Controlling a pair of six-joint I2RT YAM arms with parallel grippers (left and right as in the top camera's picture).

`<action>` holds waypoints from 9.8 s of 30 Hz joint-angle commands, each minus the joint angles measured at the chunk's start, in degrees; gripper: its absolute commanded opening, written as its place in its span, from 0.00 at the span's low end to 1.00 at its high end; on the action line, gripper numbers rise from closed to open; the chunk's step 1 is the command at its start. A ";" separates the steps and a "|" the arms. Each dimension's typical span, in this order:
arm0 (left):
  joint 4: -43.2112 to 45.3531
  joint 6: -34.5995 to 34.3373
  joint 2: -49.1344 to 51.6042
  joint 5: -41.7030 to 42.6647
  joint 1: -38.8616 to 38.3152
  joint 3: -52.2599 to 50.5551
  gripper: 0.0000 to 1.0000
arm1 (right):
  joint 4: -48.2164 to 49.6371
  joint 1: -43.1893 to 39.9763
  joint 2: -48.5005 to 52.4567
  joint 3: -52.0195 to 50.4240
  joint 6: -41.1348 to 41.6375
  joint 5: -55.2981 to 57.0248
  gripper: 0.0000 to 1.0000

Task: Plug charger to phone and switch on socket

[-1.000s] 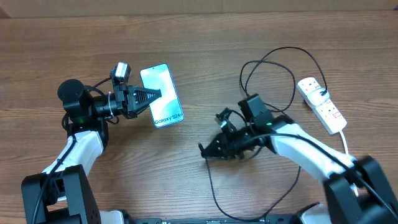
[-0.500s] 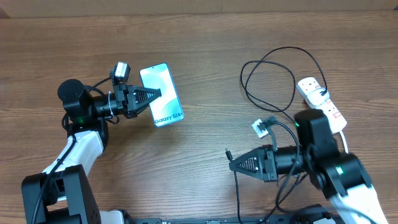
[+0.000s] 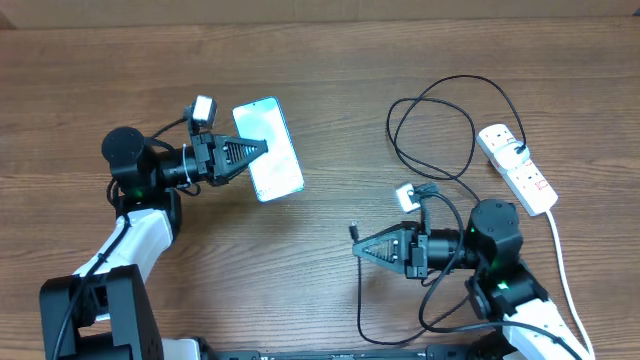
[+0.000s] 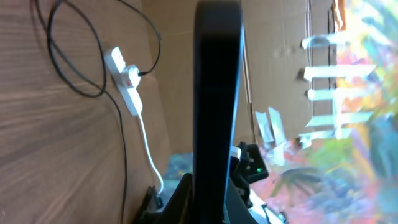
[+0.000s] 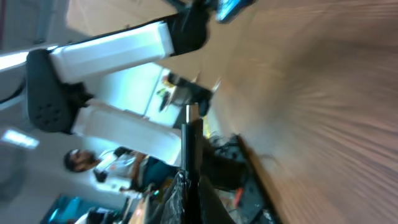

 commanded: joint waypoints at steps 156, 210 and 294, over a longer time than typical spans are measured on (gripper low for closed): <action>33.64 -28.48 -0.02 -9.64 -11.43 1.40 0.04 | 60.81 12.33 27.80 -0.20 38.29 18.86 0.04; 36.00 -26.60 -0.02 -7.10 -11.43 1.40 0.04 | 63.98 9.20 27.80 -0.20 38.12 17.20 0.04; 12.94 4.98 -0.02 -1.88 -5.81 1.27 0.04 | -31.41 -14.16 25.64 32.02 -34.71 33.86 0.99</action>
